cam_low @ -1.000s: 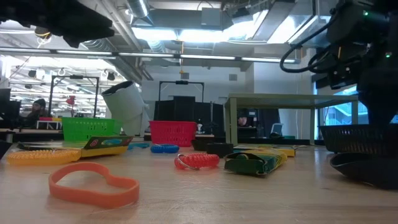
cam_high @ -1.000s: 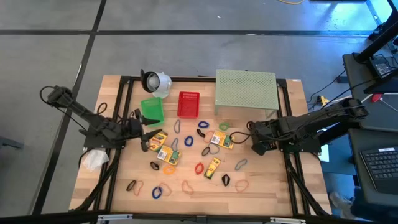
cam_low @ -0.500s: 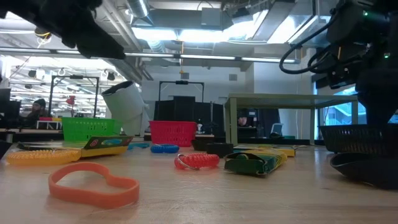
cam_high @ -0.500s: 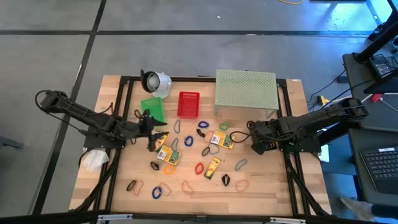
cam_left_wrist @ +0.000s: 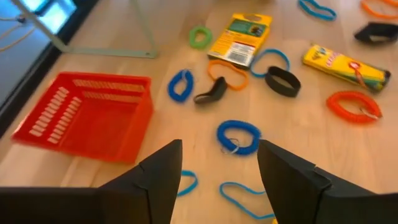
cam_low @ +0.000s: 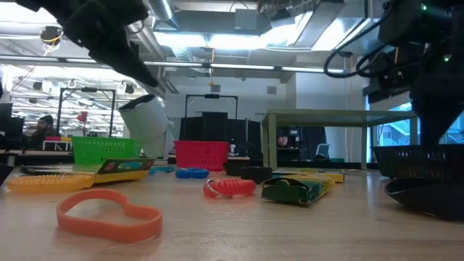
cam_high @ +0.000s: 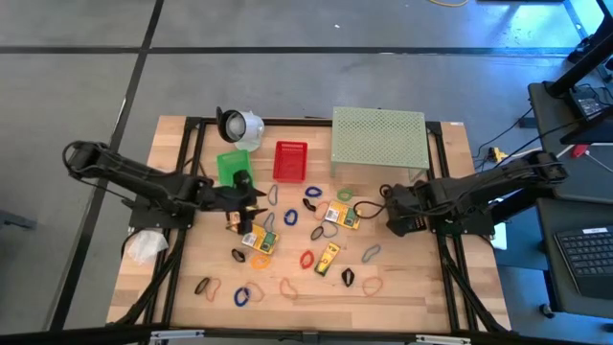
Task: Pick & Place Office Desk Supplies
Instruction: Put the blue spring keychain into the green basket
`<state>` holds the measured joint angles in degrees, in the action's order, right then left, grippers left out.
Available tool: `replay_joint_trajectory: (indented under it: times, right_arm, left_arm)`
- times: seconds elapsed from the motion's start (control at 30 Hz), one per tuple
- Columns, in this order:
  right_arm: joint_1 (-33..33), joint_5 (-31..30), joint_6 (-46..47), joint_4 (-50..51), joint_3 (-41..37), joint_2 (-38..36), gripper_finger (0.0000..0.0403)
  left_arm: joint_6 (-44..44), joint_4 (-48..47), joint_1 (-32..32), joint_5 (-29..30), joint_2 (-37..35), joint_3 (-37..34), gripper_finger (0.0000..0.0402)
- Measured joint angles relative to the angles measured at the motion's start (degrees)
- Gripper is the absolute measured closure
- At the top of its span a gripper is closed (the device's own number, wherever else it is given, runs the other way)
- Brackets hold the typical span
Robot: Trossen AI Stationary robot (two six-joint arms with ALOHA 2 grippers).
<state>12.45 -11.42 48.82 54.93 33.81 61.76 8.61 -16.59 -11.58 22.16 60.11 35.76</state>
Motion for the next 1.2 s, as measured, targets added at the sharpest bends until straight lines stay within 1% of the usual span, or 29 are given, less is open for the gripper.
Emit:
replay_joint_trajectory:
  times: [0.17, 0.3, 0.4, 0.5, 0.67, 0.8, 0.97, 1.1, 1.2]
  right_arm:
    - [0.02, -0.19, -0.42, 1.53, 2.51, -1.08, 0.019]
    - [0.2, -1.74, -0.45, 3.52, 5.06, -1.76, 0.0192]
    - [1.0, -3.27, -0.65, 3.13, 7.29, -2.36, 0.0193]
    - [2.18, -6.37, -0.4, 1.82, 9.67, -2.65, 0.0193]
    - [3.99, -10.28, -1.96, -3.75, 12.93, -2.65, 0.0193]
    - [4.65, -13.55, -3.88, -6.92, 13.81, -2.65, 0.0193]
    - [4.65, -14.72, -4.46, -7.62, 13.81, -2.63, 0.0193]
    - [4.65, -14.73, -4.48, -7.62, 13.81, -2.61, 0.0193]
    - [4.65, -14.73, -4.51, -7.81, 13.81, -2.59, 0.0193]
  left_arm:
    - [-3.38, -0.31, 0.15, -1.48, 4.76, 2.29, 0.0188]
    - [-5.35, -1.72, 0.14, -1.5, 8.53, 3.83, 0.0187]
    - [-5.51, -2.04, 0.16, -1.52, 11.46, 4.51, 0.0187]
    - [-6.86, -1.76, 0.14, -1.52, 14.46, 4.86, 0.0187]
    - [-9.53, 0.34, 0.49, -3.19, 19.39, 4.86, 0.0187]
    - [-13.38, 3.33, 0.49, -6.13, 23.44, 5.51, 0.0187]
    - [-18.36, 0.37, 0.47, -7.06, 30.07, 11.74, 0.0187]
    - [-21.95, -4.66, 0.72, -8.55, 35.68, 17.82, 0.0187]
    - [-22.68, -9.09, 1.43, -10.3, 39.77, 22.41, 0.0187]
